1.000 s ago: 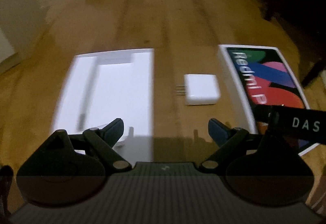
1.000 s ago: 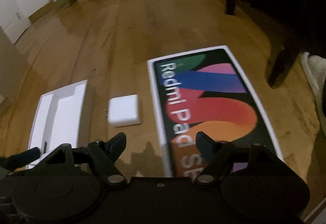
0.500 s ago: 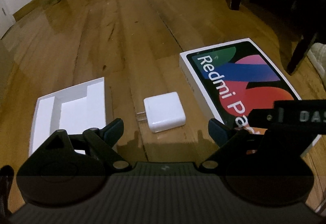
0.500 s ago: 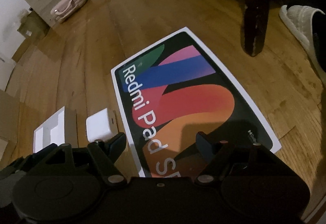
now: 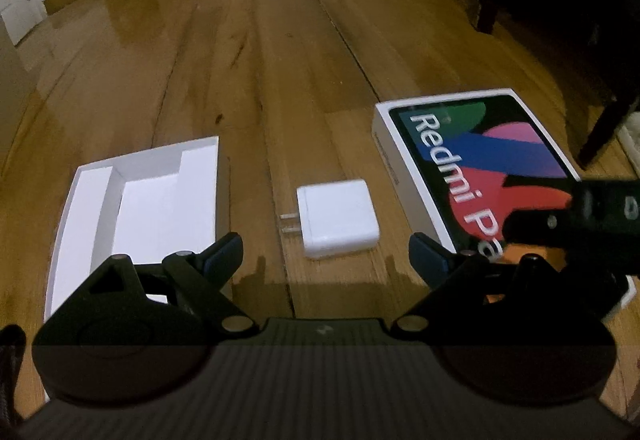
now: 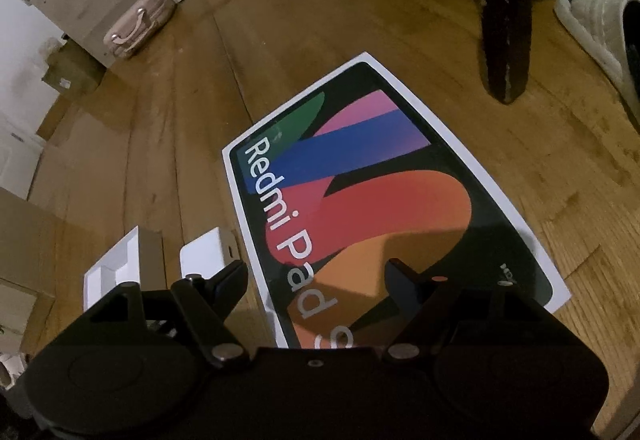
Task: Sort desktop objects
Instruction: 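Move the left gripper toward the remaining white square charger, then close the left gripper on the remaining square charger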
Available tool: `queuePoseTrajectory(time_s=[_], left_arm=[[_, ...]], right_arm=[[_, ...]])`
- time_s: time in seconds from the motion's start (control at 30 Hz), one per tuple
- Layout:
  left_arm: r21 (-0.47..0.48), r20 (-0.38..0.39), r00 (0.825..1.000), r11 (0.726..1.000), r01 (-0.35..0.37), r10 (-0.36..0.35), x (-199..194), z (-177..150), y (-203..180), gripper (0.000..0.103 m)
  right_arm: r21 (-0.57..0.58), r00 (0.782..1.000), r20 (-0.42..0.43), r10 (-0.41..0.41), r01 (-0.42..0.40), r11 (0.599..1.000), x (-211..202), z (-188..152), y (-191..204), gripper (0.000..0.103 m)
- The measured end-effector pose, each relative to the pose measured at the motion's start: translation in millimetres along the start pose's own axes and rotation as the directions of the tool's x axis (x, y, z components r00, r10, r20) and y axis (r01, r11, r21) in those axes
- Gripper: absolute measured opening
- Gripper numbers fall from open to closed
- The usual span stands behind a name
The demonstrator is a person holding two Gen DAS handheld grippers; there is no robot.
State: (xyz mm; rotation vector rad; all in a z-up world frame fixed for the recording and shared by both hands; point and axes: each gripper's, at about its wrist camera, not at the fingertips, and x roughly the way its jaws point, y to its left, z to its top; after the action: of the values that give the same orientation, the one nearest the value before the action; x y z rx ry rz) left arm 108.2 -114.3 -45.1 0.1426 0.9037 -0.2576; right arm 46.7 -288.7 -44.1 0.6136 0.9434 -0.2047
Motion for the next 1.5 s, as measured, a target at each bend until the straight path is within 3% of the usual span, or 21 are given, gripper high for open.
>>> queuePoseTrajectory(time_s=[0.13, 0.3, 0.4, 0.5, 0.67, 0.77, 1.37, 1.5], left_arm=[[0.019, 0.017, 1.000, 1.000, -0.004, 0.003, 13.9, 5.9, -3.5, 0.091], [0.050, -0.003, 1.000, 0.998, 0.029, -0.029, 33.4, 13.3, -7.8, 0.090], [0.063, -0.015, 1.000, 0.998, 0.006, -0.006, 42.6, 13.3, -10.2, 0.085], [0.072, -0.033, 0.999, 0.997, -0.010, 0.012, 49.4, 12.0, -10.8, 0.073], [0.048, -0.032, 0.999, 0.999, -0.011, 0.012, 53.4, 10.5, -7.4, 0.069], [0.041, -0.024, 1.000, 0.999, -0.005, 0.006, 52.9, 10.2, -9.0, 0.058], [0.017, -0.019, 1.000, 1.000, 0.002, -0.002, 29.7, -12.0, 3.0, 0.056], [0.038, -0.026, 1.000, 0.999, -0.002, 0.003, 32.0, -11.4, 0.2, 0.059]], right_arm=[[-0.038, 1.000, 0.019, -0.017, 0.017, 0.999, -0.2, -0.3, 10.5, 0.080], [0.001, 0.999, 0.016, -0.029, 0.029, 1.000, 4.1, 0.6, 5.1, 0.080], [0.013, 0.999, 0.006, -0.054, 0.054, 0.998, 7.9, -0.4, 0.2, 0.080], [0.031, 0.998, 0.010, -0.062, 0.062, 0.998, 8.6, -1.1, -4.0, 0.081], [0.027, 0.998, 0.006, -0.057, 0.057, 0.998, 7.6, -1.5, -3.3, 0.081], [0.024, 0.999, 0.000, -0.054, 0.054, 0.998, 7.2, -1.4, -4.1, 0.081], [0.010, 0.999, -0.009, -0.041, 0.041, 0.999, 7.9, -3.8, 6.3, 0.081], [0.010, 0.999, -0.013, -0.041, 0.041, 0.999, 7.9, -3.8, 5.8, 0.081]])
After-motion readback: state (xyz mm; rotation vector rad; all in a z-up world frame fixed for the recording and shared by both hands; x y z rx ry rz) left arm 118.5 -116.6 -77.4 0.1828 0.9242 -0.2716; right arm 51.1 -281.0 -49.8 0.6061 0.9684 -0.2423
